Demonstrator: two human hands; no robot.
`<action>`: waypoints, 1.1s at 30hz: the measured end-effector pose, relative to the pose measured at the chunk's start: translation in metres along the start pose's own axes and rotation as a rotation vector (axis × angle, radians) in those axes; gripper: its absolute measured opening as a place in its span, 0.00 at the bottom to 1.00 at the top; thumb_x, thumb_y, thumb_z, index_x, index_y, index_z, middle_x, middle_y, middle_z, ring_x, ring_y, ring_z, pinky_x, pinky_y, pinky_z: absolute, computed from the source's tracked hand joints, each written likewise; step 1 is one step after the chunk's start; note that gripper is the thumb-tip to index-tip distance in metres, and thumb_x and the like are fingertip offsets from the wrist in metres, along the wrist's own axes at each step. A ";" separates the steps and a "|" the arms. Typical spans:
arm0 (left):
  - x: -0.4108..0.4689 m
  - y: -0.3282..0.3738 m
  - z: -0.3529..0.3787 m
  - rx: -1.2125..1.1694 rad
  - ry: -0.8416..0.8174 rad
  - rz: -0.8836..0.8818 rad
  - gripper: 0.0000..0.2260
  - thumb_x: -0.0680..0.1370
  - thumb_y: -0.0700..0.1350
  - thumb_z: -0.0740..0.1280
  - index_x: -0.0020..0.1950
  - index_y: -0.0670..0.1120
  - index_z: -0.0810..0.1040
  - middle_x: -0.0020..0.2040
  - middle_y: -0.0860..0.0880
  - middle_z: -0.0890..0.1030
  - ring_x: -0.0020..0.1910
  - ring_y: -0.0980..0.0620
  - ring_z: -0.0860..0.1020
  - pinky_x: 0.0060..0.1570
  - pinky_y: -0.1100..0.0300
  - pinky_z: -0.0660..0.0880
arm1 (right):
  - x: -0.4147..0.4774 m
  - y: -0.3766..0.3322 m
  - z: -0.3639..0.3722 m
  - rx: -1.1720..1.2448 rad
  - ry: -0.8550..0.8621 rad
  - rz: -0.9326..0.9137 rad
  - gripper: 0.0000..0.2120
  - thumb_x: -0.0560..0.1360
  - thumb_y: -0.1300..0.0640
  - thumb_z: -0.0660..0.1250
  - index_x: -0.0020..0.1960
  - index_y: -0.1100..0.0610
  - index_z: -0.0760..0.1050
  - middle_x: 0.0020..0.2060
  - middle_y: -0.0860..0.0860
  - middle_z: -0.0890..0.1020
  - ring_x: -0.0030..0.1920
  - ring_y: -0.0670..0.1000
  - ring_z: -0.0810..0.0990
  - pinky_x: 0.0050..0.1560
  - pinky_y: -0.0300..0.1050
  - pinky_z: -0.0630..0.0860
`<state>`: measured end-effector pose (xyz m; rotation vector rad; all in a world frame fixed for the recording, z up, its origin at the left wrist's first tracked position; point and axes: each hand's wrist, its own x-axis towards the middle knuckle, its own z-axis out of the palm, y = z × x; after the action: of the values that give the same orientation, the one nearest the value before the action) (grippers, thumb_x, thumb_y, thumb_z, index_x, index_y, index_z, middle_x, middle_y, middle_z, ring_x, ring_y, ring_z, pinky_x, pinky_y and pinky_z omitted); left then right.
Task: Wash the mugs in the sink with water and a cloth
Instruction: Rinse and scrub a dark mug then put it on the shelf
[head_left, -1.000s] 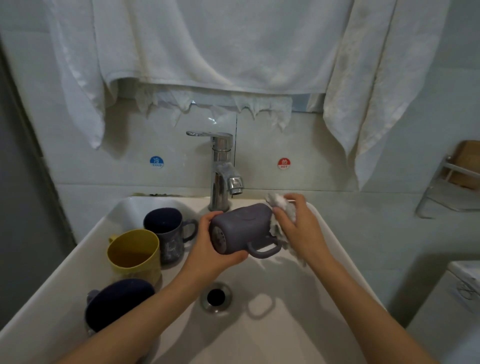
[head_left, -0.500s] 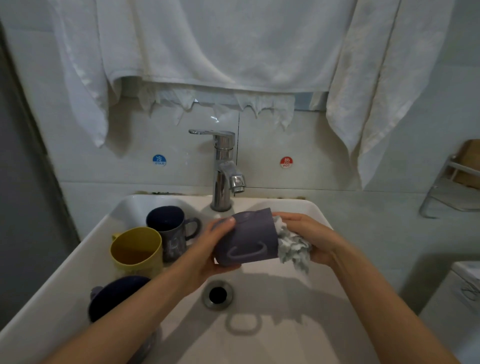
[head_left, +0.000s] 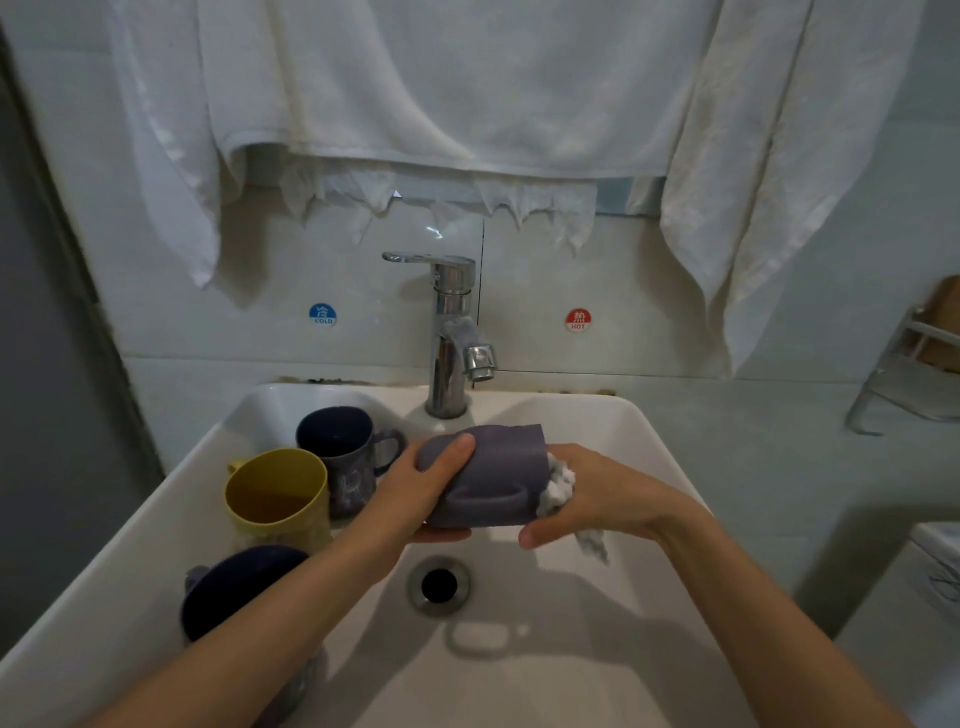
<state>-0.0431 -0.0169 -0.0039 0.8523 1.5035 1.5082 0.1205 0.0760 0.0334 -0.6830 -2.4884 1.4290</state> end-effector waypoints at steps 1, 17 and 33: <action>0.000 0.000 0.002 0.041 0.019 0.052 0.20 0.73 0.57 0.65 0.61 0.50 0.69 0.57 0.48 0.77 0.48 0.51 0.79 0.35 0.61 0.81 | 0.000 0.000 -0.001 0.027 0.014 -0.011 0.24 0.64 0.70 0.75 0.49 0.46 0.72 0.45 0.40 0.79 0.44 0.36 0.79 0.44 0.28 0.74; 0.000 0.005 0.000 -0.152 -0.028 -0.177 0.11 0.80 0.51 0.56 0.54 0.48 0.74 0.51 0.42 0.79 0.42 0.49 0.76 0.44 0.51 0.79 | 0.011 0.002 0.013 0.065 0.076 -0.011 0.18 0.66 0.59 0.76 0.47 0.44 0.71 0.41 0.39 0.78 0.40 0.38 0.78 0.41 0.26 0.74; -0.001 -0.002 -0.001 -0.018 0.072 -0.076 0.14 0.79 0.59 0.56 0.58 0.52 0.71 0.58 0.47 0.76 0.53 0.45 0.78 0.46 0.46 0.80 | 0.012 0.004 0.026 0.186 0.129 0.098 0.21 0.67 0.64 0.75 0.52 0.49 0.71 0.49 0.44 0.79 0.47 0.41 0.77 0.43 0.28 0.75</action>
<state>-0.0436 -0.0189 -0.0060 0.7287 1.5546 1.5088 0.1013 0.0635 0.0162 -0.8401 -2.2195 1.5722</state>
